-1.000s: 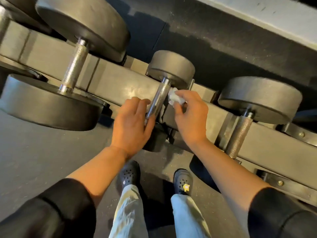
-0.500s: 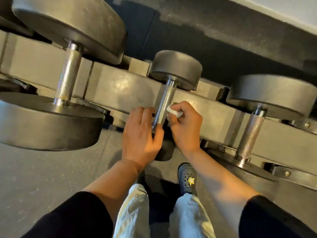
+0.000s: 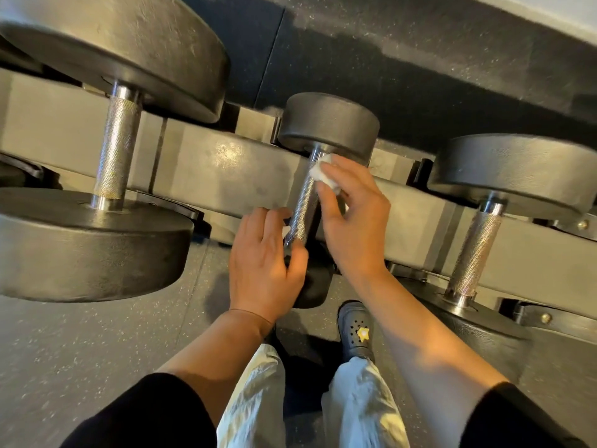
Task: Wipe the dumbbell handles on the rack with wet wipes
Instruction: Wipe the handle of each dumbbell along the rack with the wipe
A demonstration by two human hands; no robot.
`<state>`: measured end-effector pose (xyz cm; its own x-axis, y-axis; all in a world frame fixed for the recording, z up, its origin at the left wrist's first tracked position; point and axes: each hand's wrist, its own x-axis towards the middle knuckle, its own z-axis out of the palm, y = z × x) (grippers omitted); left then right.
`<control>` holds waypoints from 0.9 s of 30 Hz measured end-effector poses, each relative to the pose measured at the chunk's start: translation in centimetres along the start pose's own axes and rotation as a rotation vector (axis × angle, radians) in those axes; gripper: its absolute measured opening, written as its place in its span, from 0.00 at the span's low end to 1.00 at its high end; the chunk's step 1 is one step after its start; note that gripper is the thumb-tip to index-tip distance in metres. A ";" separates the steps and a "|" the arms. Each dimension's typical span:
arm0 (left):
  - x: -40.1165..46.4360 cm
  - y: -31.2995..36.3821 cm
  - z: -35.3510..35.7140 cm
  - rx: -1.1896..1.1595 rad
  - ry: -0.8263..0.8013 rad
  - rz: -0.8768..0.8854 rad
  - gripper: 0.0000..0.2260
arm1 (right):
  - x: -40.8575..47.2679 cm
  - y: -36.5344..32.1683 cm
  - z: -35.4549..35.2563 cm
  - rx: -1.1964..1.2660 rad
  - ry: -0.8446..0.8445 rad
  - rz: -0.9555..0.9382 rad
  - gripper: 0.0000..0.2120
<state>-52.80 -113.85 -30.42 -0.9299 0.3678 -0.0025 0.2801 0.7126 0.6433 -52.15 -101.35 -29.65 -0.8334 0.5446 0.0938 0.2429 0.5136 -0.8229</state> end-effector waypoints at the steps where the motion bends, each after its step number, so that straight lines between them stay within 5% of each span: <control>1: 0.0 0.0 0.0 -0.004 0.001 0.005 0.15 | 0.0 0.0 0.4 -0.051 -0.014 -0.030 0.12; 5: -0.2 -0.2 0.0 -0.024 0.005 0.008 0.16 | -1.3 0.5 0.8 -0.091 -0.049 -0.076 0.11; 14: -0.5 -0.5 0.2 -0.087 0.062 0.007 0.16 | -3.9 0.2 -0.9 0.091 -0.319 0.155 0.13; 19: -0.4 -0.6 0.1 -0.098 0.071 0.000 0.14 | -1.1 -1.4 -1.0 -0.153 -0.094 -0.123 0.11; 23: -0.5 -0.6 0.1 -0.108 0.056 -0.020 0.15 | 0.5 -0.6 0.0 -0.418 -0.181 -0.231 0.13; 27: -0.5 -0.5 0.0 -0.124 0.050 -0.052 0.15 | -0.8 0.5 -0.4 -0.409 -0.206 -0.332 0.17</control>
<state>-52.50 -114.40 -30.80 -0.9540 0.2997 -0.0018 0.2026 0.6493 0.7330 -51.14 -101.23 -29.94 -0.9676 0.1906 0.1659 0.0896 0.8726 -0.4801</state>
